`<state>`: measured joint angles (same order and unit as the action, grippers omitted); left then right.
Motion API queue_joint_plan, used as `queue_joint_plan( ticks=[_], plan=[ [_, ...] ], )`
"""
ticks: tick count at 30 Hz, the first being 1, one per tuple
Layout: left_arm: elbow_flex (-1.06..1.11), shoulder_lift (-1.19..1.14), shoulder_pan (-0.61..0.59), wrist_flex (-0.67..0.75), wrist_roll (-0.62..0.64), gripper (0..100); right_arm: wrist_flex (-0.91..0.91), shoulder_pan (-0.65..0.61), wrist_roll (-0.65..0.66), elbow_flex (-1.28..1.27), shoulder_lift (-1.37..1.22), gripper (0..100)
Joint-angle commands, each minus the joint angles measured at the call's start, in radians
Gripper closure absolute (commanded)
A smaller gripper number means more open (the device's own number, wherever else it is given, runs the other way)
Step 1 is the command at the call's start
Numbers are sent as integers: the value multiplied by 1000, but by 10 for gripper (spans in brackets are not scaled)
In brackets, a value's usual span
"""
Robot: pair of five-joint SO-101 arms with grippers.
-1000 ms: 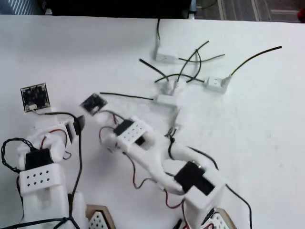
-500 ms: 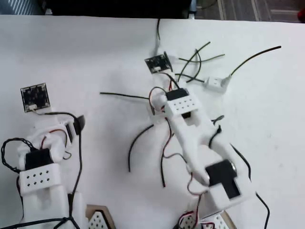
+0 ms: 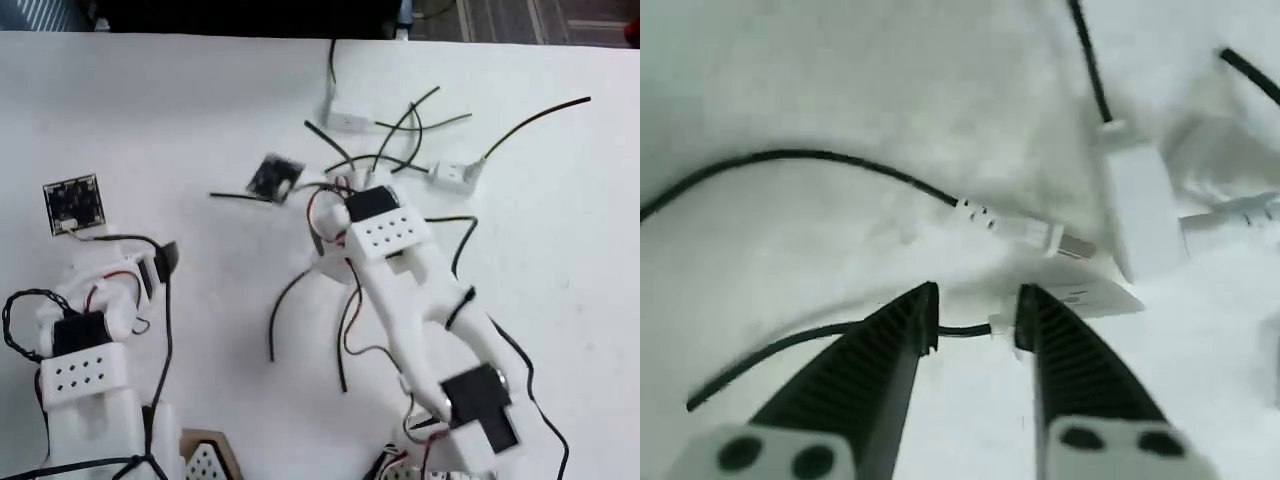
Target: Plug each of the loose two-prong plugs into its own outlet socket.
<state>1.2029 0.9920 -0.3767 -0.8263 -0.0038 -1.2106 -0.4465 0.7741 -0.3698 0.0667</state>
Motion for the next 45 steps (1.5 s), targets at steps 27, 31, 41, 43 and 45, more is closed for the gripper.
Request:
queue_joint_plan(
  ticks=[27, 31, 41, 43, 45],
  plan=[
    [-3, 24, -4, 18, 3, 683, -180, -28, 470, 336, -364, 737],
    [-3, 24, -4, 18, 3, 683, -180, -12, 470, 427, -455, 740],
    [-3, 24, -4, 18, 2, 683, -182, 45, 471, 488, -556, 951],
    [-3, 24, -4, 18, 2, 683, -183, 53, 471, 486, -555, 985],
    [-3, 24, -4, 18, 2, 683, -183, 53, 463, 489, -552, 981]
  ],
)
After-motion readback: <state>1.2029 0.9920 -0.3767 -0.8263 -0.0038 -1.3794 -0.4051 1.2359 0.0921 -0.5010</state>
